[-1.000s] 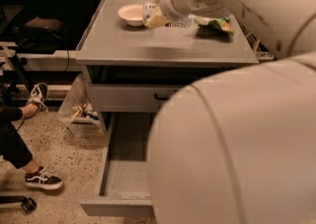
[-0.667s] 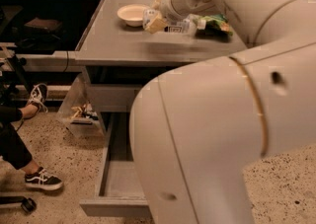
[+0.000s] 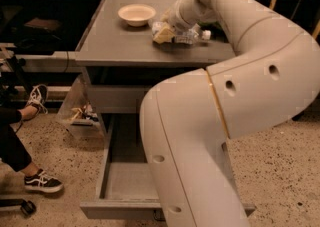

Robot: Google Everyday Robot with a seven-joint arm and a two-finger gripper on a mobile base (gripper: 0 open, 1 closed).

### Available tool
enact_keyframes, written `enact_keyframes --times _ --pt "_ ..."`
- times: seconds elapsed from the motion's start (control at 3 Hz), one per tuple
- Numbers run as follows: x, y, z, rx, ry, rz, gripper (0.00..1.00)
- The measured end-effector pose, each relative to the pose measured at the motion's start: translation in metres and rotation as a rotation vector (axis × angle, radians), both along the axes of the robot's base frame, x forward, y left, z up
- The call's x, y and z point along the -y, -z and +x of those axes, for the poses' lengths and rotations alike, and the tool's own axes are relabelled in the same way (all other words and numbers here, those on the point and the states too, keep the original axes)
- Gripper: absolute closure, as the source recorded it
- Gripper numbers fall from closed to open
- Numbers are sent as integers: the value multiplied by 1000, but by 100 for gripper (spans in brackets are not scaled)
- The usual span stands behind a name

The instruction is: Pick blue plastic bottle from middle drawer and place on counter

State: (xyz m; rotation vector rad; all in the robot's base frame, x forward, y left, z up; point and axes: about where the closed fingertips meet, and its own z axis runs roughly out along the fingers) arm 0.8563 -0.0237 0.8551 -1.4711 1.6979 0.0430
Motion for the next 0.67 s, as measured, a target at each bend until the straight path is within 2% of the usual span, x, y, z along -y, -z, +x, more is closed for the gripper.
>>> enact_keyframes --times 0.33,0.67 --pt "0 -4 0 0 0 0 81" --pt "0 -4 0 0 0 0 58"
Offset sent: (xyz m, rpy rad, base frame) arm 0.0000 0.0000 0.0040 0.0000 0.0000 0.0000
